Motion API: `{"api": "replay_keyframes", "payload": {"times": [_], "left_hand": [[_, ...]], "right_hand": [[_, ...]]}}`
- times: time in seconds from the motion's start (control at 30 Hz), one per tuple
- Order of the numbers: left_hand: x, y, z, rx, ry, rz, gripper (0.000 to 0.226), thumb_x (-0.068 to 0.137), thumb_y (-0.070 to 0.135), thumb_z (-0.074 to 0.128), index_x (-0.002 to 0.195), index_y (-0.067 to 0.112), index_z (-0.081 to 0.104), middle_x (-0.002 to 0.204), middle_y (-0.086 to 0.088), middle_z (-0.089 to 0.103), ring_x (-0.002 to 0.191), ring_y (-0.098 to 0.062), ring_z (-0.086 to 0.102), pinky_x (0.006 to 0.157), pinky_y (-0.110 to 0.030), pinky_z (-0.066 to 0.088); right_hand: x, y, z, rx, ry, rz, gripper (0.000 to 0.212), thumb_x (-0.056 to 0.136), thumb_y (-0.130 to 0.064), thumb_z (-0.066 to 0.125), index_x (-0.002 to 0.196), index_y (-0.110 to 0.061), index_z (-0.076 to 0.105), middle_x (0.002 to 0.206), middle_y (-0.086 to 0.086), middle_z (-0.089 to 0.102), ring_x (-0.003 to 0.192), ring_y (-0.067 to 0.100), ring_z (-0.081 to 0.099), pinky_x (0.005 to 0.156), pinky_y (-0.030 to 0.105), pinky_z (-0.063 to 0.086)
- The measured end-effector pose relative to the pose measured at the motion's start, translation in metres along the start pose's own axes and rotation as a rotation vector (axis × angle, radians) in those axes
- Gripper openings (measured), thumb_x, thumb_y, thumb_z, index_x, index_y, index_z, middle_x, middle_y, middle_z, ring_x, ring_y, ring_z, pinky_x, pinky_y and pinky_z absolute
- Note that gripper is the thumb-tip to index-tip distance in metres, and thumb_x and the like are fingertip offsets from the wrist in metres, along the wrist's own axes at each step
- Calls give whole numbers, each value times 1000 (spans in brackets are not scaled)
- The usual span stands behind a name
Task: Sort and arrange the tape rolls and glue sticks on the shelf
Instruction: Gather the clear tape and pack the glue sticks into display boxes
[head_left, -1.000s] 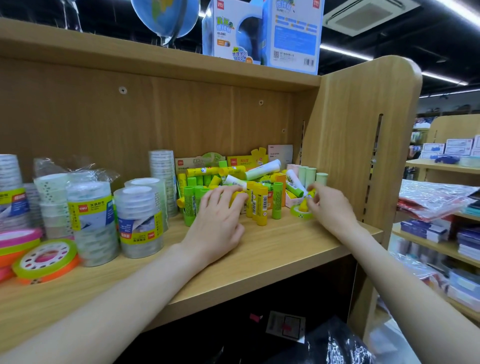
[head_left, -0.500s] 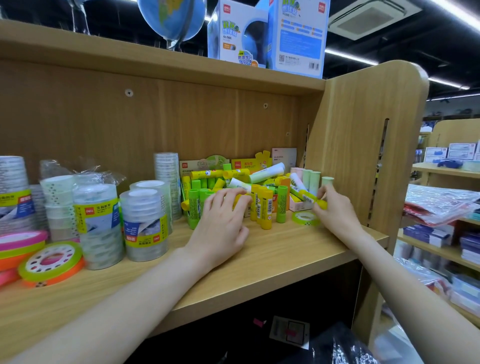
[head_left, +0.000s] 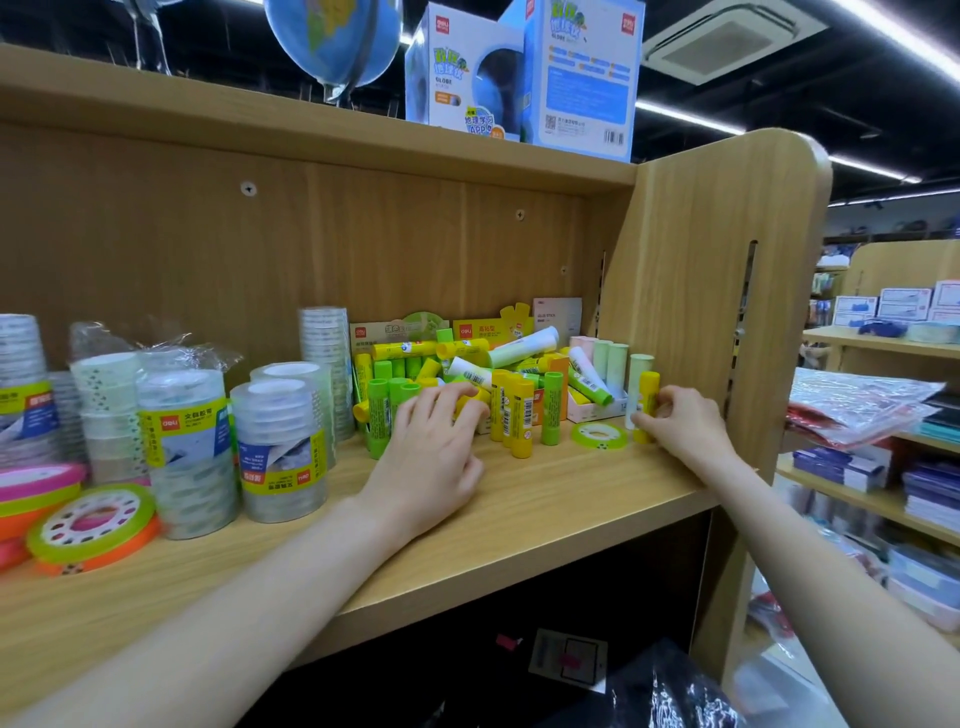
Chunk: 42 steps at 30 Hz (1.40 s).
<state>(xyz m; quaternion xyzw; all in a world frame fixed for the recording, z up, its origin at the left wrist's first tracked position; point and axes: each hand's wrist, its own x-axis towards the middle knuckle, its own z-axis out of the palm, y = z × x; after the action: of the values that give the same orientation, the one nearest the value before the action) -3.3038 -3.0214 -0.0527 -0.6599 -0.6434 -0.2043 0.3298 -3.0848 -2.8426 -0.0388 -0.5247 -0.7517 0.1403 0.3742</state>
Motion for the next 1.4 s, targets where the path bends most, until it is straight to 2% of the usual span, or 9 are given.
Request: {"api": "replay_keyframes", "payload": {"times": [0.17,0.37,0.47,0.57,0.67,0.87,1.03,1.17,1.4], "left_hand": [[0,1,-2,-26,-39,-9,39,73,26,37,102,14,60,112,-8,59,104,-27,58,84,-42,47],[-11,1,-16,-216,-123,33,37,89,15,48,125,11,46,131,-4,39,107,-21,50,90,-32,39],[-29,-7,-33,-305,-277,12,28,91,20,45,120,18,47,120,5,42,101,-14,53,85,-32,44],[-56,-24,-50,-300,-363,7,41,85,43,33,109,20,56,107,5,51,101,-8,50,89,-26,41],[-95,-46,-76,-306,-302,19,56,78,52,20,104,24,60,100,9,55,95,2,46,82,-13,36],[-173,-98,-138,-264,-9,-219,23,81,32,43,95,25,60,87,19,57,84,9,51,76,-6,38],[-211,-136,-161,-87,205,-599,45,71,40,36,91,12,66,91,-6,65,91,-19,57,82,-31,40],[-222,-137,-172,-2,-27,-792,69,65,55,33,122,23,55,128,-6,51,122,-29,41,102,-44,34],[-214,-138,-162,-37,-295,-779,39,94,47,42,129,32,46,154,1,19,142,-22,11,111,-50,21]], "right_hand": [[-23,-10,-4,-143,335,-195,27,90,-24,56,108,-5,53,98,11,58,93,31,56,71,37,44],[-52,-28,19,-471,-174,-237,36,93,-36,47,123,-16,53,130,13,40,122,31,38,100,40,37],[-73,-33,12,-217,-195,-317,17,87,-36,59,95,-21,57,112,7,43,108,25,46,97,35,39],[-101,-54,4,62,-378,-499,13,80,-29,71,78,-27,58,100,-5,44,87,8,48,78,9,39],[-117,-84,9,176,-557,-632,15,77,-23,74,75,-32,62,106,0,50,82,8,52,72,9,42],[-163,-172,51,284,-730,-920,9,79,-14,72,85,-20,70,85,16,54,70,2,44,71,24,45],[-219,-251,103,353,-610,-1088,11,79,-14,70,90,-16,70,78,-13,47,63,7,46,66,19,41],[-242,-285,123,332,-545,-1073,29,82,-5,62,111,-8,61,102,2,58,87,13,60,83,22,47],[-251,-272,125,170,-90,-904,17,84,-6,52,97,-3,63,93,13,59,94,31,55,79,30,38]]}}
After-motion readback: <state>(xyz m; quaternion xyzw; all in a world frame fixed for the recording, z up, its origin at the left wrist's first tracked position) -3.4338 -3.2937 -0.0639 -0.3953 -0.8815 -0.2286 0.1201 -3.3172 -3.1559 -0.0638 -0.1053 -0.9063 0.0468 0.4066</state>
